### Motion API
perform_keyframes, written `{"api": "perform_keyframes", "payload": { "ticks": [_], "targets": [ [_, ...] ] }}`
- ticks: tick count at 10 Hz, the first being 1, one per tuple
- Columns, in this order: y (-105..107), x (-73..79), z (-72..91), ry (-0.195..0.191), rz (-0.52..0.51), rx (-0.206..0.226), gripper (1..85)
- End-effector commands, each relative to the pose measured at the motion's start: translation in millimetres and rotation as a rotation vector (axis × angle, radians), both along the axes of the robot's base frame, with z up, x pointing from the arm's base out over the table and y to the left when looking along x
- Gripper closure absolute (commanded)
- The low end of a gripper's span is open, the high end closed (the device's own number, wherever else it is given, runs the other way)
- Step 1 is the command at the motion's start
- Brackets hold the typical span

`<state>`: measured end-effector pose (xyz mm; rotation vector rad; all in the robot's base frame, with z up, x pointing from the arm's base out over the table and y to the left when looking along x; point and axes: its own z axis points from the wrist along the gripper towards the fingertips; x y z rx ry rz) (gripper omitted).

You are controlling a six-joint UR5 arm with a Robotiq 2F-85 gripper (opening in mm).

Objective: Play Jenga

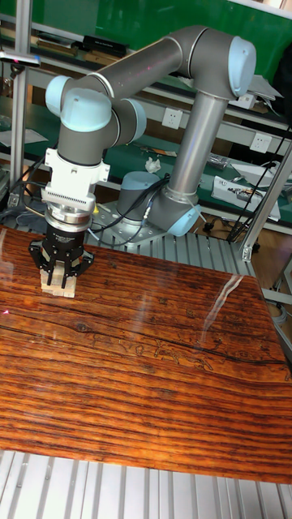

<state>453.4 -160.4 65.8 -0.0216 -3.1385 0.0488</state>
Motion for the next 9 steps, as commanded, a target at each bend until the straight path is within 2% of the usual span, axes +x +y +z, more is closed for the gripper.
{"api": "perform_keyframes", "payload": {
  "ticks": [1, 5, 9],
  "targets": [
    [4.1, 5.7, 1.7, -0.015, -0.01, 0.015, 84.3],
    [3.3, 2.4, -0.8, -0.018, 0.013, 0.021, 84.3],
    [1.8, -3.0, -1.4, 0.001, 0.025, 0.017, 84.3]
  ]
}}
